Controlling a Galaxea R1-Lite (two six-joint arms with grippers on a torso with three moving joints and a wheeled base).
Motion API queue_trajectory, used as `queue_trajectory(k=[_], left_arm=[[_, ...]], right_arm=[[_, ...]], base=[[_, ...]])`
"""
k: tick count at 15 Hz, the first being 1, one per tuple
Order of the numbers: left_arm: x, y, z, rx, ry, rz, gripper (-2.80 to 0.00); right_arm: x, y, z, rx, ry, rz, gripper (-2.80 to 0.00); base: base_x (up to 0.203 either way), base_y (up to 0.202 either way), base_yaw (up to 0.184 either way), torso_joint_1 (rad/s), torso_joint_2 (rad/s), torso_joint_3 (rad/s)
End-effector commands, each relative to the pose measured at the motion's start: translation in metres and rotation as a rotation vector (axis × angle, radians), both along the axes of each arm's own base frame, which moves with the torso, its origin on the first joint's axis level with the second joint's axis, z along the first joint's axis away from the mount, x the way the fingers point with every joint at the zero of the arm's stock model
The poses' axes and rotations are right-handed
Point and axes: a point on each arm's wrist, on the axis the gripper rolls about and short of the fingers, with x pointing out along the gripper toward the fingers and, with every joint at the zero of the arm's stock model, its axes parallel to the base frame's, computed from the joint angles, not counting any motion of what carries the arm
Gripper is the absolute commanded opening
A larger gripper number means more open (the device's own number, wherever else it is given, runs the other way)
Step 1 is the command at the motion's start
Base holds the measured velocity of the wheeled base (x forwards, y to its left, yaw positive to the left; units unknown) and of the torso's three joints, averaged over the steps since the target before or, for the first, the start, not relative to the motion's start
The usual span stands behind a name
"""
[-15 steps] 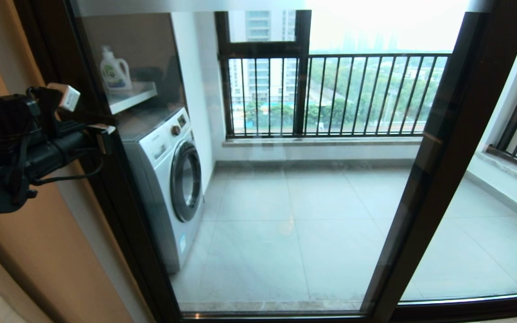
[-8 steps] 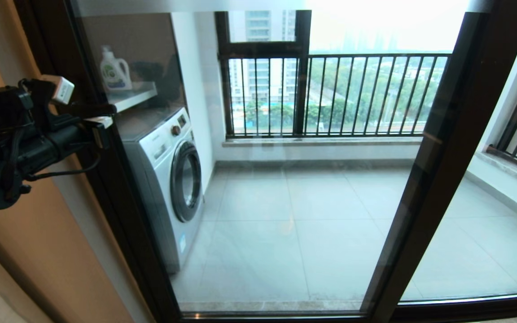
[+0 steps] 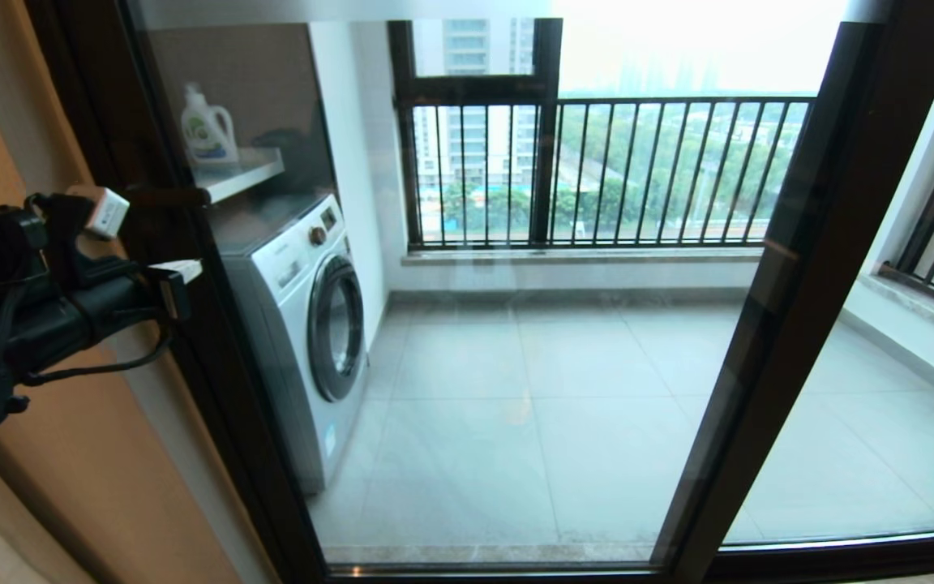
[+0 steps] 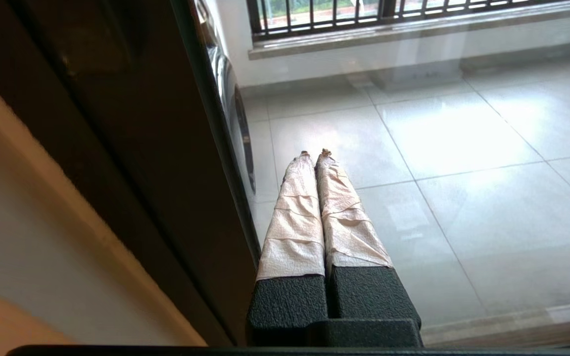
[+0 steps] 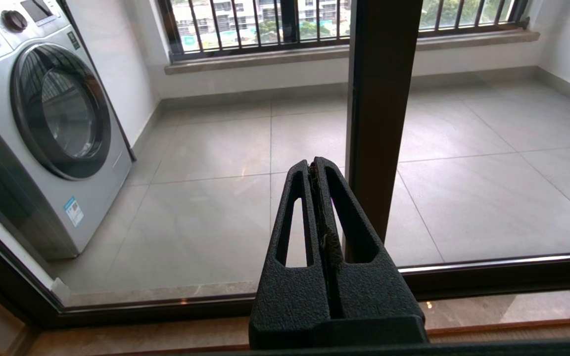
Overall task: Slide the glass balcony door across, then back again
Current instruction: Open the slid door
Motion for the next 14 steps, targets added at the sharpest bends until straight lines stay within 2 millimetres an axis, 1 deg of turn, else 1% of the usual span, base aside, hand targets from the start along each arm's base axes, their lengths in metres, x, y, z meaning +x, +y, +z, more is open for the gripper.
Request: queue_trajectory(k=[1,3,5,6,8,9,10,11,13,14], left_arm=[[-0.031,-0.004,0.024,0.007,-0.084,-0.003,-2.8],[-0.06,-0.009,0.052,0.018,-0.182,-0.013,-2.8],[-0.085,-0.018,0.078,0.024,-0.229,-0.038,-2.8],[-0.092,-0.022,0.09,0.024,-0.229,-0.054,-2.8],[-0.093,-0.029,0.105,0.023,-0.255,-0.088,-2.8],[-0.089,-0.034,0.108,0.021,-0.259,-0.107,-2.8],[-0.079,-0.037,0.106,0.017,-0.245,-0.119,-2.8],[-0.065,-0.039,0.102,0.015,-0.227,-0.127,-2.8],[-0.031,-0.04,0.096,0.02,-0.199,-0.13,-2.8],[-0.014,-0.039,0.098,0.023,-0.207,-0.125,-2.8]], right_arm=[[0.001,0.0,-0.003,0.0,0.012,0.0,-2.8],[0.001,0.0,-0.003,0.0,0.013,0.0,-2.8],[0.001,0.0,-0.003,0.0,0.012,0.0,-2.8],[0.001,0.0,-0.003,0.0,0.012,0.0,-2.8],[0.001,0.0,-0.003,0.0,0.012,0.0,-2.8],[0.001,0.0,-0.003,0.0,0.012,0.0,-2.8],[0.001,0.0,-0.003,0.0,0.013,0.0,-2.8],[0.001,0.0,-0.003,0.0,0.012,0.0,-2.8],[0.001,0.0,-0.003,0.0,0.012,0.0,-2.8],[0.001,0.0,-0.003,0.0,0.013,0.0,-2.8]], base=[[0.0,0.0,0.0,0.0,0.0,0.0],[0.0,0.0,0.0,0.0,0.0,0.0],[0.0,0.0,0.0,0.0,0.0,0.0],[0.0,0.0,0.0,0.0,0.0,0.0],[0.0,0.0,0.0,0.0,0.0,0.0],[0.0,0.0,0.0,0.0,0.0,0.0],[0.0,0.0,0.0,0.0,0.0,0.0],[0.0,0.0,0.0,0.0,0.0,0.0],[0.0,0.0,0.0,0.0,0.0,0.0],[0.0,0.0,0.0,0.0,0.0,0.0]])
